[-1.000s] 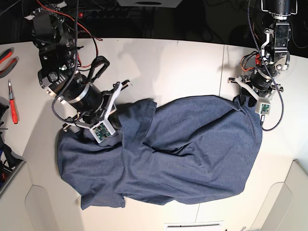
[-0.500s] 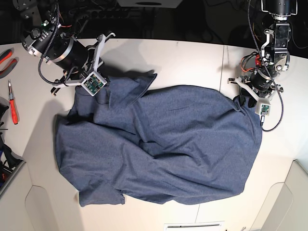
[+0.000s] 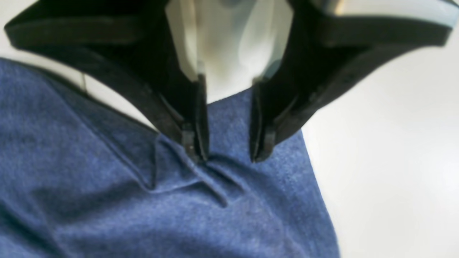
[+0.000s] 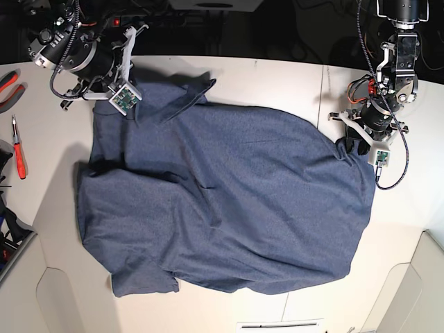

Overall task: Layout the t-shirt on the table in an organized manner, then fold the t-shirt properly
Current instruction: 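Grasp the shirt with the right gripper and drag it toward the collar, then regrasp the shirt side with the right gripper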

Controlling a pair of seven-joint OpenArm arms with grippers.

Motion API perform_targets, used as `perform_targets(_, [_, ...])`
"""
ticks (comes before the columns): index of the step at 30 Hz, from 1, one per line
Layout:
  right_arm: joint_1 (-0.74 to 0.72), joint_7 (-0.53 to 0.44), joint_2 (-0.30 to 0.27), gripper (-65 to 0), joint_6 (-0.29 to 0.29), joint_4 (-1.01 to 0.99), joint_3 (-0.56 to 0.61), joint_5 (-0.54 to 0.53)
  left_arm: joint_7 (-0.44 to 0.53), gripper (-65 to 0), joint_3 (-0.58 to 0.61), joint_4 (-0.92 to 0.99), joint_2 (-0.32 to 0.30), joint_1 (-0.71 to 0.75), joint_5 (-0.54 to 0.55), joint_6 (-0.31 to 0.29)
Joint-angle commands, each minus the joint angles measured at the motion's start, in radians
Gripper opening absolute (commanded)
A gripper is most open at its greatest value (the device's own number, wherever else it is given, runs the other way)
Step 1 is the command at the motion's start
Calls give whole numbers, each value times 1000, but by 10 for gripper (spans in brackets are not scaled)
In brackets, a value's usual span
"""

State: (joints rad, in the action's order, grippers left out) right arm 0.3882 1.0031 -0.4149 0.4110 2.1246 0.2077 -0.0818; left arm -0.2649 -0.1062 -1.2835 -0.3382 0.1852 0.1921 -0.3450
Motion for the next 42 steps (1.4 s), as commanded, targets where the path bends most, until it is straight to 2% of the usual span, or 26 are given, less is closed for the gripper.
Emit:
perform_targets(1, [9,-7,-6,-650,-2,21,-5,-19,-16,-416,-3,-8,-12,-2,-9,-7])
perform_targets(5, [45,6,-6,-650,3,35,-5,-66,-17,-416,-3,-8,-11,-2,-9,-7])
perform_targets(11, [52,11,-5,-650,13,47,-5,-76,-17,-416,-3,-8,-11,-2,-9,-7])
perform_targets(12, [52,11,-5,-624,13,47,-5,-76,-16,-416,-3,-8,-11,-2,-9,-7])
perform_targets(14, [52,5,-5,-424,13,47,-5,-76,-16,-416,-3,-8,-11,-2,-9,-7])
perform_targets(15, [52,-10,-5,-378,13,47,-5,-75,-16,-416,-3,-8,-11,-2,-9,-7])
perform_targets(16, [50,-24,-5,-371,13,48,-5,-76,-16,-416,-3,-8,-11,-3,-9,-7])
perform_targets(22, [-18,-51,-6,-372,12,90,-5,-75,-17,-416,-3,-8,-11,-2,-10,-7])
perform_targets(27, [-141,-182,10,-373,6,95,-5,-75,-17,-416,-3,-8,-11,-2,-9,-7])
perform_targets(29, [-205,-228,39,-421,-31,90,-6,-58,-16,-416,-3,-8,-11,-2,-9,-7])
perform_targets(32, [-305,-272,101,-609,-83,45,-5,9,-16,-416,-3,-8,-11,-2,-9,-7])
perform_targets(33, [-341,-281,121,-650,-100,13,-6,28,-16,-416,-3,-8,-11,-2,-9,-7])
perform_targets(36, [-463,-314,174,-650,-146,-150,-5,70,-16,-416,-3,-8,-11,-2,-9,-7])
perform_targets(38, [-548,-351,200,-650,-158,-305,-6,96,-16,-416,-3,-8,-11,-2,-9,-7])
perform_targets(42, [-723,-432,222,-650,-190,-676,-6,145,-16,-416,-3,-8,-11,-2,-9,-7])
